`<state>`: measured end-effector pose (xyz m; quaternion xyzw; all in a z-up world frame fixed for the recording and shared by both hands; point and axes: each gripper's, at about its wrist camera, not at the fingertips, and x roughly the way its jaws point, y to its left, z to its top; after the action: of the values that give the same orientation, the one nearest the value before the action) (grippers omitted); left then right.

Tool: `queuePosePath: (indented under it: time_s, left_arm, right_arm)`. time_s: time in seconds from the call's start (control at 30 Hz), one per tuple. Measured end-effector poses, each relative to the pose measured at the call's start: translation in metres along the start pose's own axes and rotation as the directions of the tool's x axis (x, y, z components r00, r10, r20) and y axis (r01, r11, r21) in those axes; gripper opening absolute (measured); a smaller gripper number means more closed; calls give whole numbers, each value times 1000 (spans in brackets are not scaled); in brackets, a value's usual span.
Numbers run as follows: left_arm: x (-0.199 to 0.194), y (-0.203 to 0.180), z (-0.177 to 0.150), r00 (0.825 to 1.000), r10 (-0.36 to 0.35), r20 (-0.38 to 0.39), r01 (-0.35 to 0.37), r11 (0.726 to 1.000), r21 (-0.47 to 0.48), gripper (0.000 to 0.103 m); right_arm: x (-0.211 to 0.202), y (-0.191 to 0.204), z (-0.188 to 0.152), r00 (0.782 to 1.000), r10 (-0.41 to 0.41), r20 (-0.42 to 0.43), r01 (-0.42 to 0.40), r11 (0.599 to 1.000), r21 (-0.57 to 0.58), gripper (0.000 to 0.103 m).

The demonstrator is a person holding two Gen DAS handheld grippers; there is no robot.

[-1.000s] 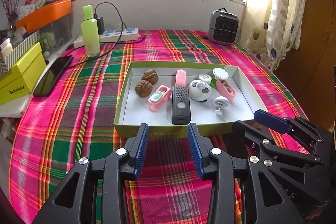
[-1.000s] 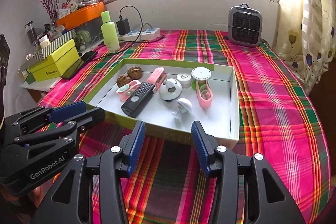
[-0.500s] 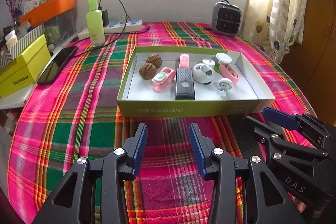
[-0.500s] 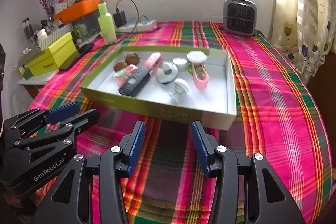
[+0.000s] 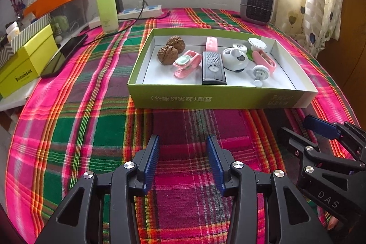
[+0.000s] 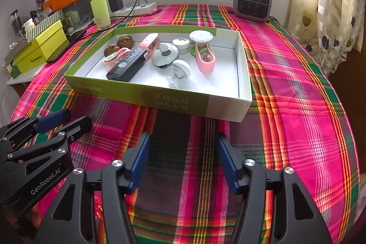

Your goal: Organize objects

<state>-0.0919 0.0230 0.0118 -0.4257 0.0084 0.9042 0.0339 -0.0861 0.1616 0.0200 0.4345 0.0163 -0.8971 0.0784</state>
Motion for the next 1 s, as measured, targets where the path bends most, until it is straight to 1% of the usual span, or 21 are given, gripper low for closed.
queuePosePath:
  time_s: [0.17,0.27,0.43,0.5,0.63,0.93,1.0]
  left_arm:
    - [3,-1,3,1000,4,-6,-4,1000,6,46]
    - [5,-3,4,1000,21,-9,-20,1000,14,48]
    - [6,-3,6,1000,18,-10,-18,1000,5,49]
    - [7,-3,7,1000,15,-12,-15,1000,3,52]
    - [9,-3,8,1000,4,-17,-4,1000,6,59]
    - [10,-4,8,1000,-1,-19,2,1000,13,64]
    - [10,-4,8,1000,-2,-19,2,1000,12,64]
  right_arm:
    - [1,-2,2,1000,-27,-4,27,1000,4,59]
    - [3,-3,3,999,-41,-6,41,999,6,59]
    - [3,-6,4,999,-45,-8,45,999,9,60]
    - [4,-7,4,999,-43,-10,43,999,7,63]
    - [4,-6,5,999,-44,-11,44,999,5,63]
    - [4,-12,4,998,-66,-12,66,997,26,64]
    - [5,-13,5,997,-71,-15,71,997,27,67]
